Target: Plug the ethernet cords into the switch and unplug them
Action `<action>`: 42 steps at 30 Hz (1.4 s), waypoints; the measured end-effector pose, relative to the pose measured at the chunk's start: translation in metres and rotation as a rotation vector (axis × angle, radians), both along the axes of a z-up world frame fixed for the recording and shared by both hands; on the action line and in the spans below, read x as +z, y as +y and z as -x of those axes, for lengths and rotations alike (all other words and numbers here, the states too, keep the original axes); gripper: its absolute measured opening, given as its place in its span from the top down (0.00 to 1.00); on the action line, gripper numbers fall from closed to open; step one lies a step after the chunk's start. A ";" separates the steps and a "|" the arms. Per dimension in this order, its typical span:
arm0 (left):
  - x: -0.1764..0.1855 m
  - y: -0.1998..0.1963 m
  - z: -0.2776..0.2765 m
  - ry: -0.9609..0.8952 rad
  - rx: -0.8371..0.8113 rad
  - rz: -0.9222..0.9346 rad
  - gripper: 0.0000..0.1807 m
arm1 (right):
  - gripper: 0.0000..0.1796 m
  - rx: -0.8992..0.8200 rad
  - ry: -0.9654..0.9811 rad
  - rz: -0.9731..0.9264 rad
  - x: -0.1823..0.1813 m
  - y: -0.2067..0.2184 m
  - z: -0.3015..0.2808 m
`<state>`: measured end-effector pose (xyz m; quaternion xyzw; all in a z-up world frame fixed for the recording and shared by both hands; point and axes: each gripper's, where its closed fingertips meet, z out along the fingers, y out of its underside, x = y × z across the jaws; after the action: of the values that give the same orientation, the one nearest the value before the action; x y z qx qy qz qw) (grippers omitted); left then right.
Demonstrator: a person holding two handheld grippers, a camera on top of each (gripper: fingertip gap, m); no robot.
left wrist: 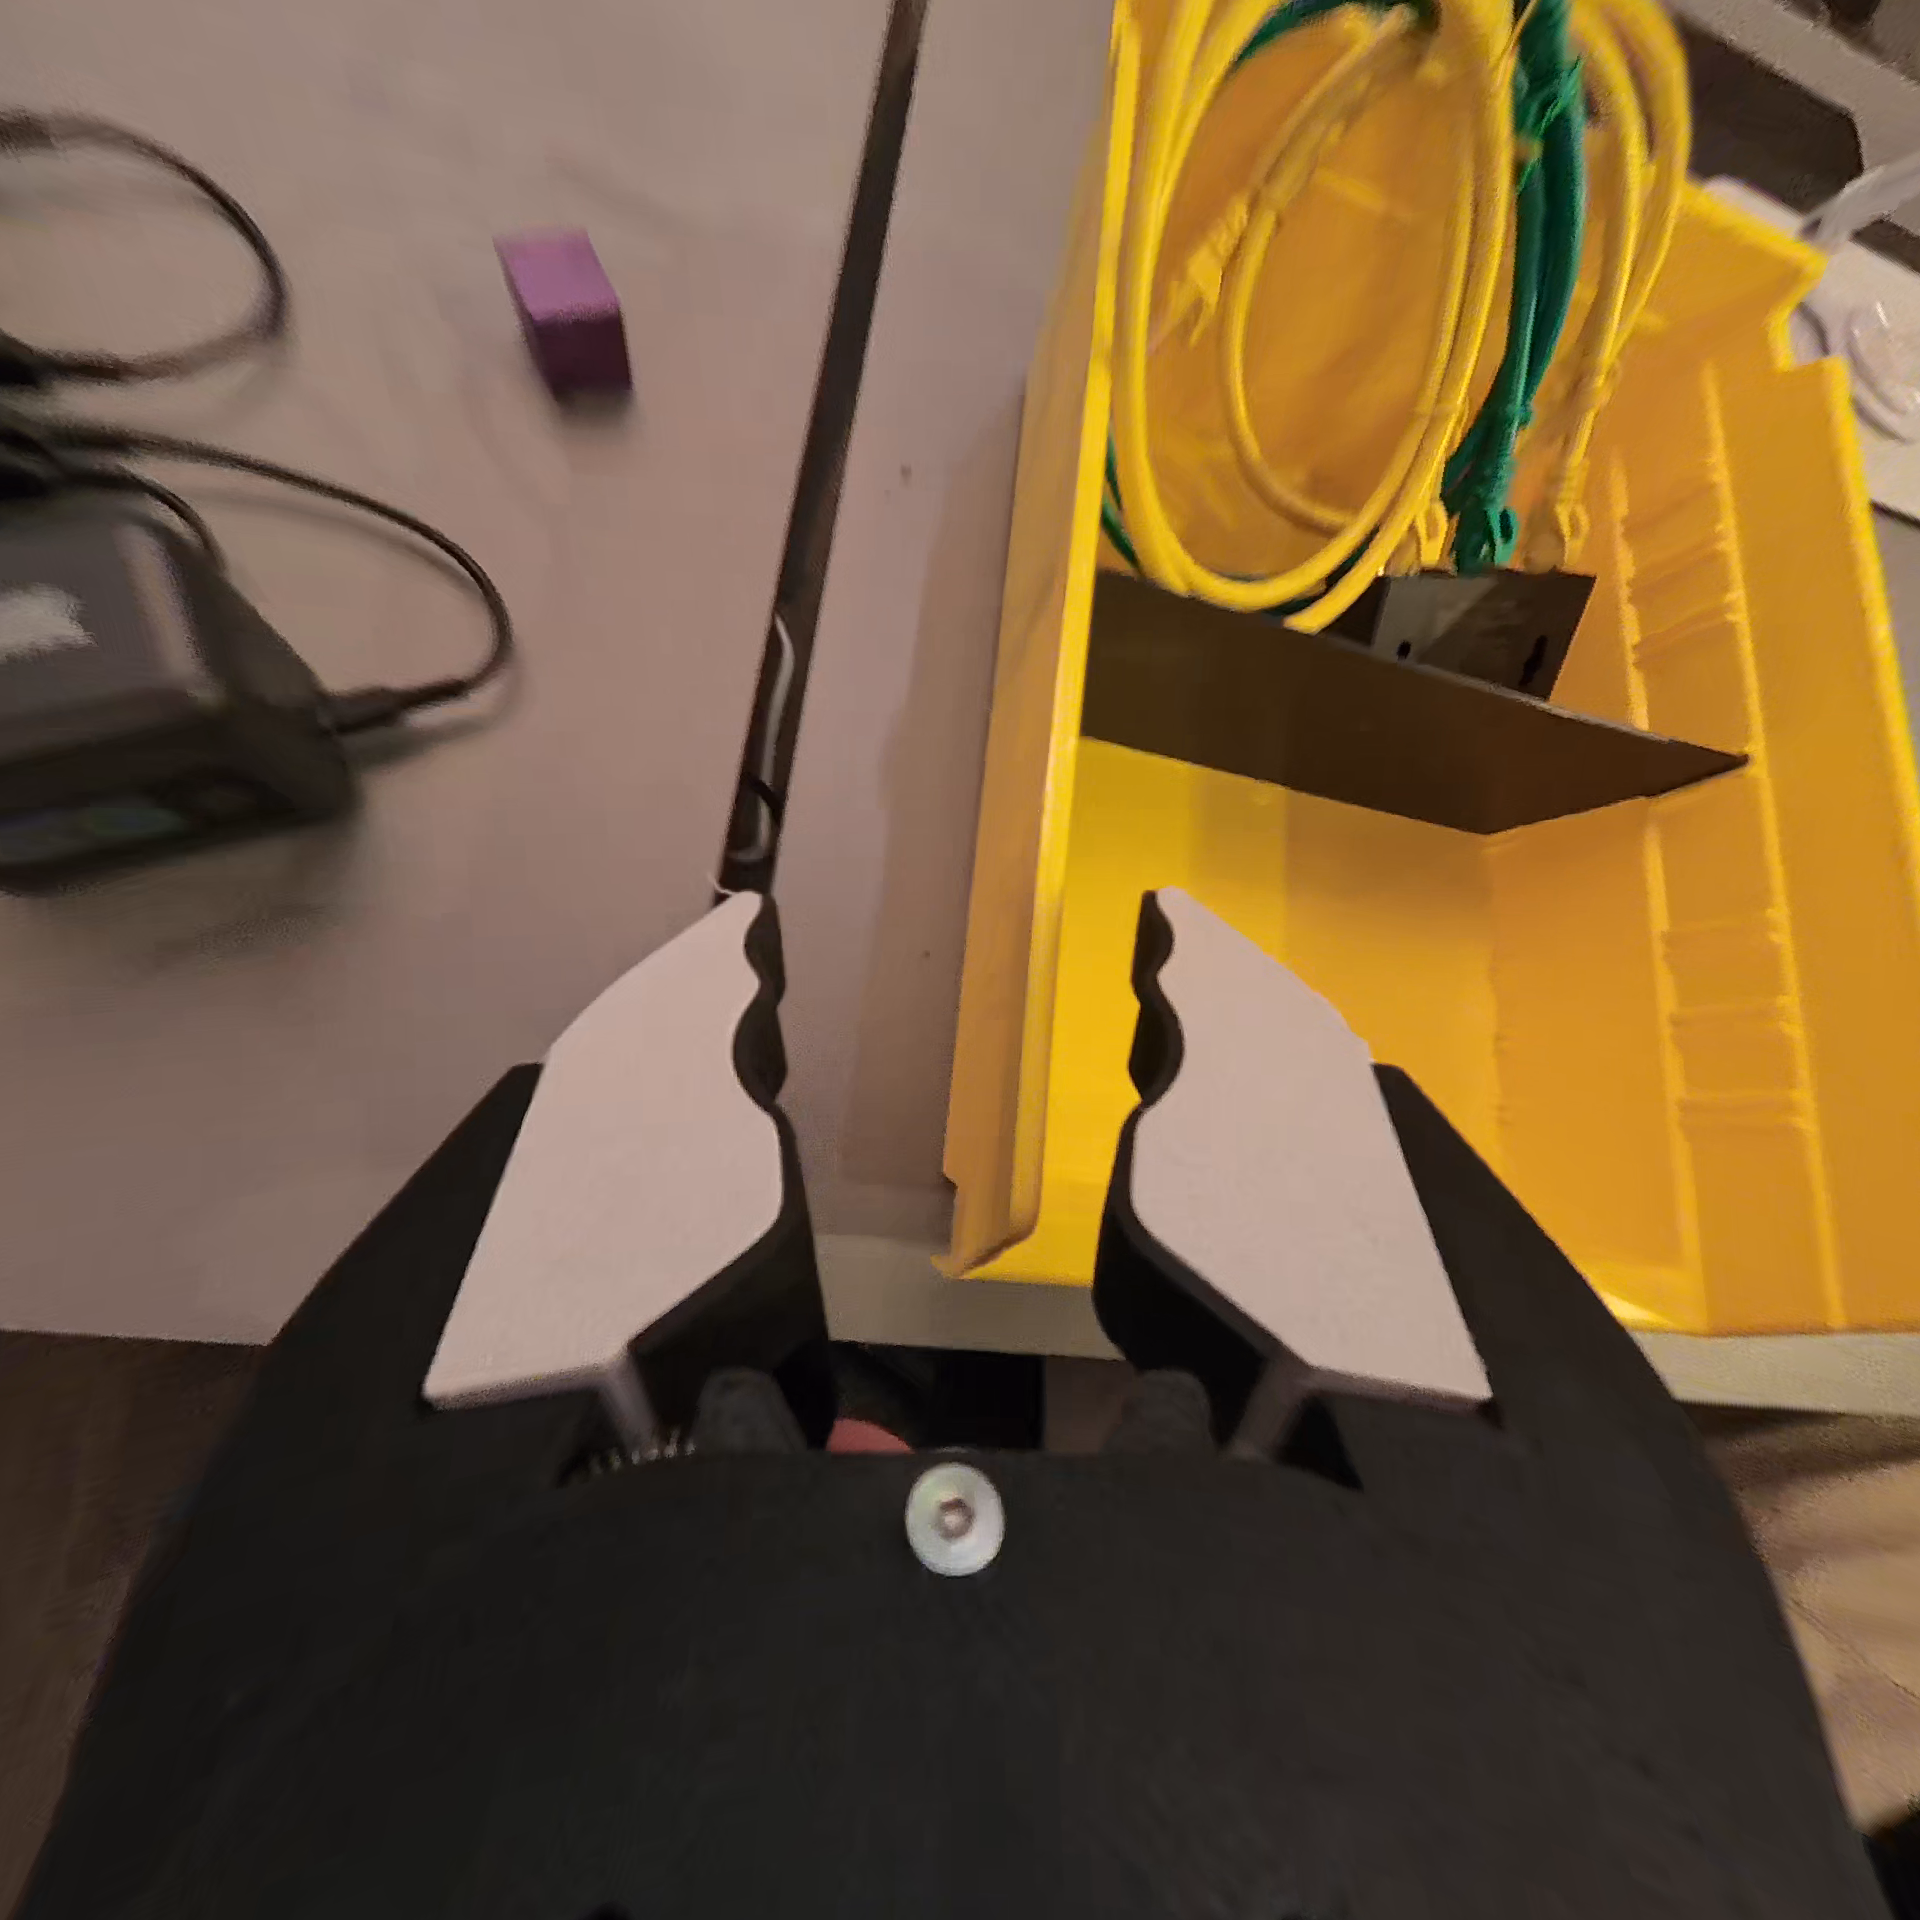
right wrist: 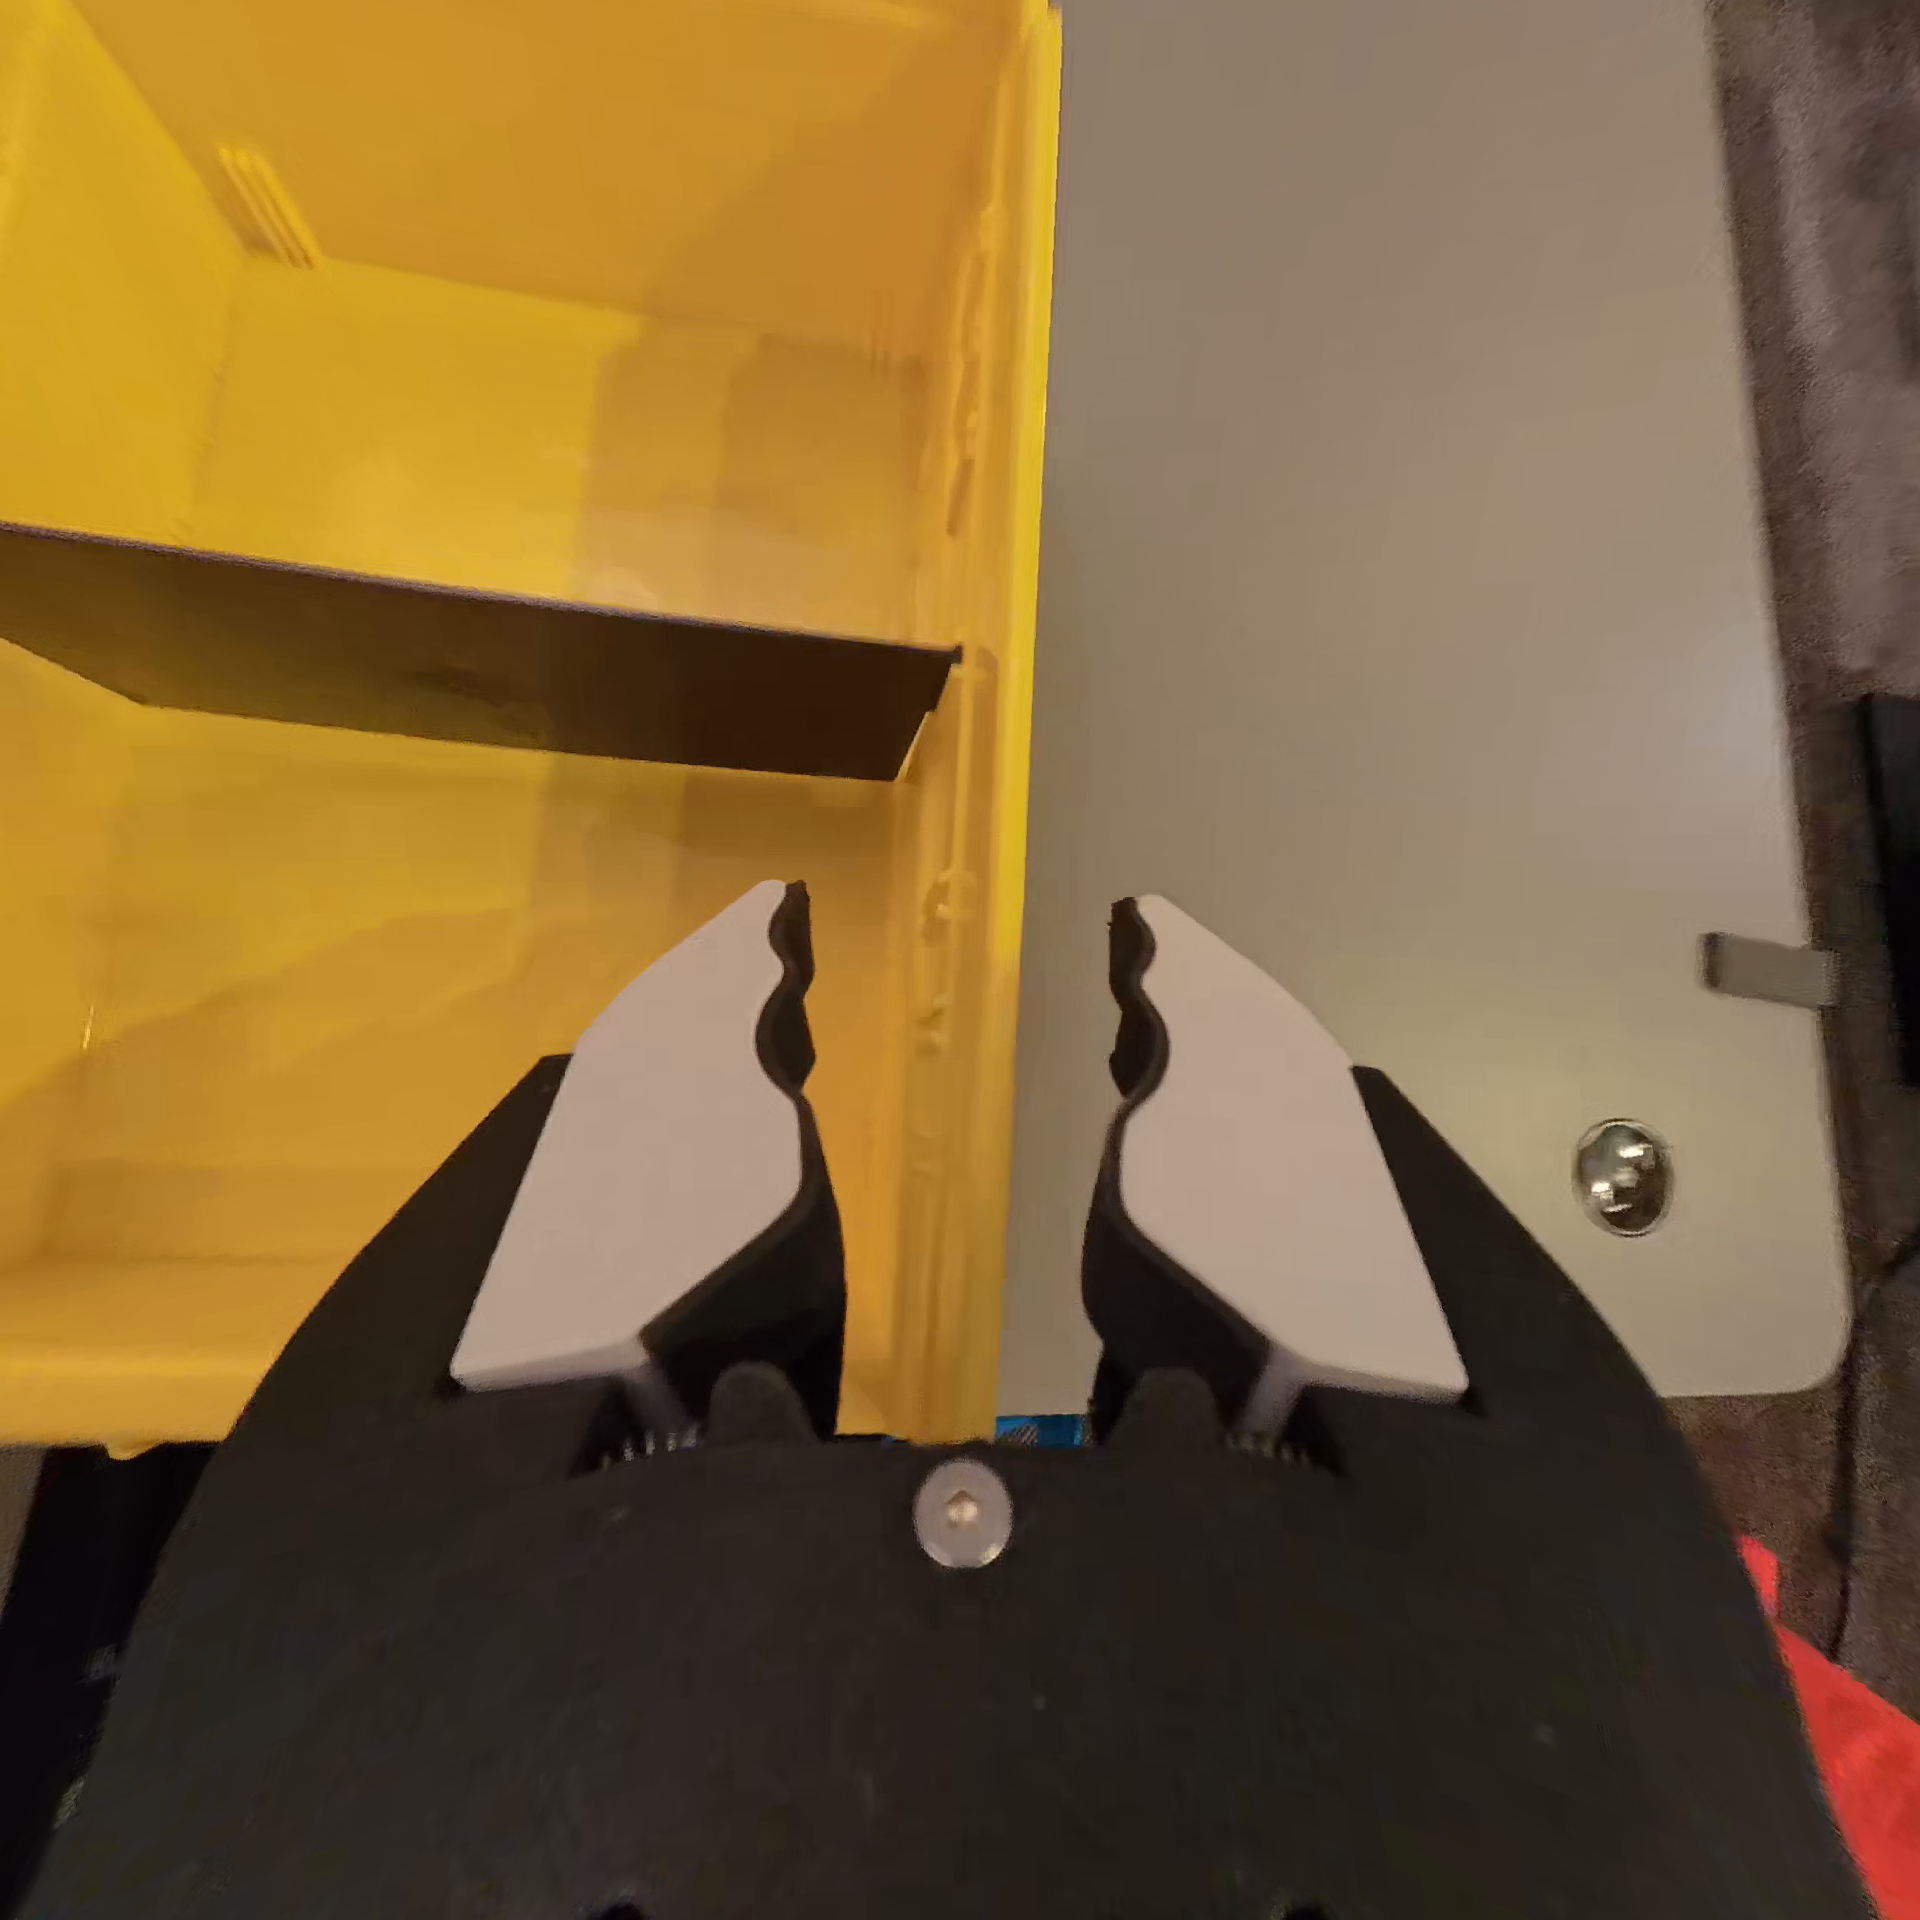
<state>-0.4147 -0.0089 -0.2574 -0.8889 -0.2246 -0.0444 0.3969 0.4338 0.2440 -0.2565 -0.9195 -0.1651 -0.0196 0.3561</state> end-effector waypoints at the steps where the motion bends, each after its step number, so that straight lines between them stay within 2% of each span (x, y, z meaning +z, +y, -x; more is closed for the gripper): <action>1: 0.011 0.000 0.002 0.051 0.005 -0.027 0.64 | 0.68 -0.001 -0.021 -0.038 0.009 0.000 0.001; 4: 0.050 0.006 -0.001 0.218 -0.018 -0.113 0.66 | 0.69 0.028 -0.062 -0.154 0.043 -0.005 0.018; 7: 0.077 0.029 -0.034 0.313 -0.168 -0.160 0.71 | 0.72 0.114 -0.052 -0.282 0.085 -0.015 0.056; 11: 0.078 0.076 -0.079 0.298 -0.346 -0.124 0.70 | 0.73 0.328 -0.006 -0.324 0.119 -0.035 0.139; 14: 0.054 0.114 -0.091 0.278 -0.427 -0.013 0.68 | 0.73 0.544 0.093 -0.285 0.127 -0.060 0.219; 18: 0.023 0.154 -0.086 0.224 -0.463 0.094 0.79 | 0.72 0.758 0.143 -0.216 0.124 -0.090 0.299; 21: 0.001 0.167 -0.083 0.124 -0.458 0.181 0.76 | 0.71 0.881 0.218 -0.141 0.117 -0.111 0.343; 28: -0.023 0.190 -0.080 0.032 -0.452 0.235 0.81 | 0.71 1.011 0.213 -0.040 0.094 -0.136 0.394; 29: -0.023 0.192 -0.077 0.045 -0.447 0.219 0.89 | 0.71 1.023 0.210 -0.032 0.091 -0.138 0.399; 31: -0.022 0.194 -0.079 -0.004 -0.460 0.184 0.92 | 0.71 1.045 0.208 -0.010 0.086 -0.141 0.408; 37: -0.001 0.196 -0.086 0.058 -0.500 0.098 0.93 | 0.72 1.089 0.280 0.060 0.076 -0.145 0.432; 42: 0.045 0.198 -0.097 0.133 -0.562 -0.034 0.94 | 0.72 1.123 0.350 0.079 0.077 -0.145 0.449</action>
<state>-0.3182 0.1888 -0.2127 -0.9104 0.0578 -0.0979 0.3978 -0.0157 0.0990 -0.1791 -0.6934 -0.5663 0.3300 0.2994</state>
